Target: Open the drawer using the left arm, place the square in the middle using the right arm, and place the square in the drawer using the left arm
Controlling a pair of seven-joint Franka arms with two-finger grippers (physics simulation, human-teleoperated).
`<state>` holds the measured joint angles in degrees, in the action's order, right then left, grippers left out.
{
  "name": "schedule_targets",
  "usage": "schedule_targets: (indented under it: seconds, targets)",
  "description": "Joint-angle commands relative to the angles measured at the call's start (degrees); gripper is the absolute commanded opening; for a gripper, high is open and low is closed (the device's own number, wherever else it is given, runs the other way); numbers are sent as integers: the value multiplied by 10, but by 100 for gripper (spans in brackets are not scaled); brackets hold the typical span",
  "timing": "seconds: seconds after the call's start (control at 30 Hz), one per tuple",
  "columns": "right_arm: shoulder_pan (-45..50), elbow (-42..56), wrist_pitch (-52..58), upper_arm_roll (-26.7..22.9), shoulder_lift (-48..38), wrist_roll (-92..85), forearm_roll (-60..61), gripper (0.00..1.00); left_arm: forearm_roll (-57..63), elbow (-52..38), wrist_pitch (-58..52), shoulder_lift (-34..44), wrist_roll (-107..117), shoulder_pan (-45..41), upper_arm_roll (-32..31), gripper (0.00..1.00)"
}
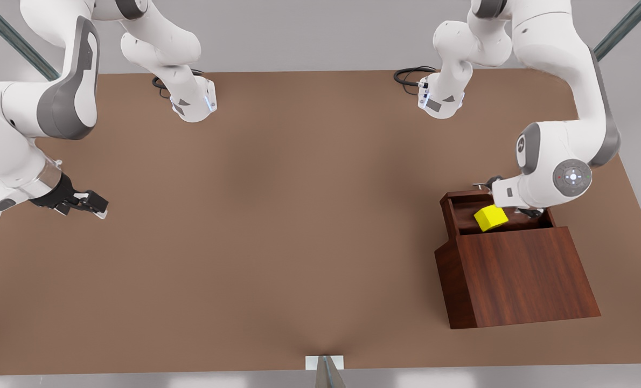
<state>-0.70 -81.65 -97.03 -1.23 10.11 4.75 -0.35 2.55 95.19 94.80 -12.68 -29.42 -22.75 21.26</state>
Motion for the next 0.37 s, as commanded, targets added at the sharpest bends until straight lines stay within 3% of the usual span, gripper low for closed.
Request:
schedule_targets:
  seconds: [0.0, 0.07, 0.2, 0.33]
  targets:
    - [0, 0, -1, 0, 0, 0, 0, 100, -13, -11, -1, 0, 31, -1, -1, 100]
    - [0, 0, -1, 0, 1, 0, 0, 100, -68, -75, 5, -4, 151, -2, -2, 100]
    - [0, 0, -4, 0, 2, 0, 0, 100, 22, -125, 8, 13, 291, 186, -250, 100]
    - [0, 0, -4, 0, 2, 0, 0, 100, 26, -125, 24, 13, 304, 217, -286, 100]
